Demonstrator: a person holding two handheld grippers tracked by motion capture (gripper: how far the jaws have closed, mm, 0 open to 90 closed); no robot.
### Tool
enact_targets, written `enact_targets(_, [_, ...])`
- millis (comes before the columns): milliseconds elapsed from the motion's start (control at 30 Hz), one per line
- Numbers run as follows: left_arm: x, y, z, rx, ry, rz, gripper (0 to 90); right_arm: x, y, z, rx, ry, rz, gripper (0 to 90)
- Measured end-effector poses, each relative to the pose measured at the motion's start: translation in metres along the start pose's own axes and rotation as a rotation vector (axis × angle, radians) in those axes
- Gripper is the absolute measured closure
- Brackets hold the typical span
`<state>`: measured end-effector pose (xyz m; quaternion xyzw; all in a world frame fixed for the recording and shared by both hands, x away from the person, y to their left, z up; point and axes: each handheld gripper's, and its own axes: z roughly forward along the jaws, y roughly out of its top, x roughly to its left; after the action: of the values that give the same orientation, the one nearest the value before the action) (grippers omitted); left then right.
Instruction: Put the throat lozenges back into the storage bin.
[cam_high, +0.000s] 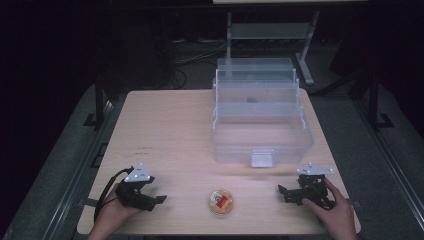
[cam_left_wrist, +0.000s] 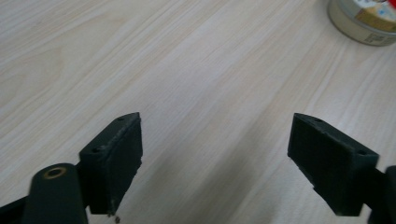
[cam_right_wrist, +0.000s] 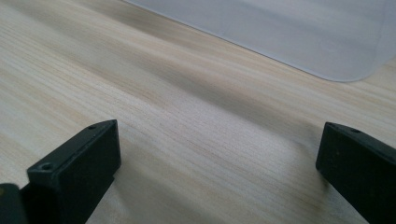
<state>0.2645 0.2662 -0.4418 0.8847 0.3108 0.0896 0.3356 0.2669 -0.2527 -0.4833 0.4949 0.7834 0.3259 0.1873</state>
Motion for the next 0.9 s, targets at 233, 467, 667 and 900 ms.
enact_targets(233, [-0.003,0.01,-0.001,0.016,-0.022,0.003,21.2,0.0,0.0,0.0,0.0,0.0,0.0,0.0])
enact_targets(467, [-0.005,0.019,-0.003,0.015,-0.029,0.013,21.2,0.0,0.0,0.0,0.0,0.0,0.0,0.0])
enact_targets(667, [-0.013,0.036,0.002,0.024,-0.067,0.043,21.2,0.0,0.0,0.0,0.0,0.0,0.0,0.0])
enact_targets(900, [-0.023,0.05,0.008,0.032,-0.099,0.077,21.1,0.0,0.0,0.0,0.0,0.0,0.0,0.0])
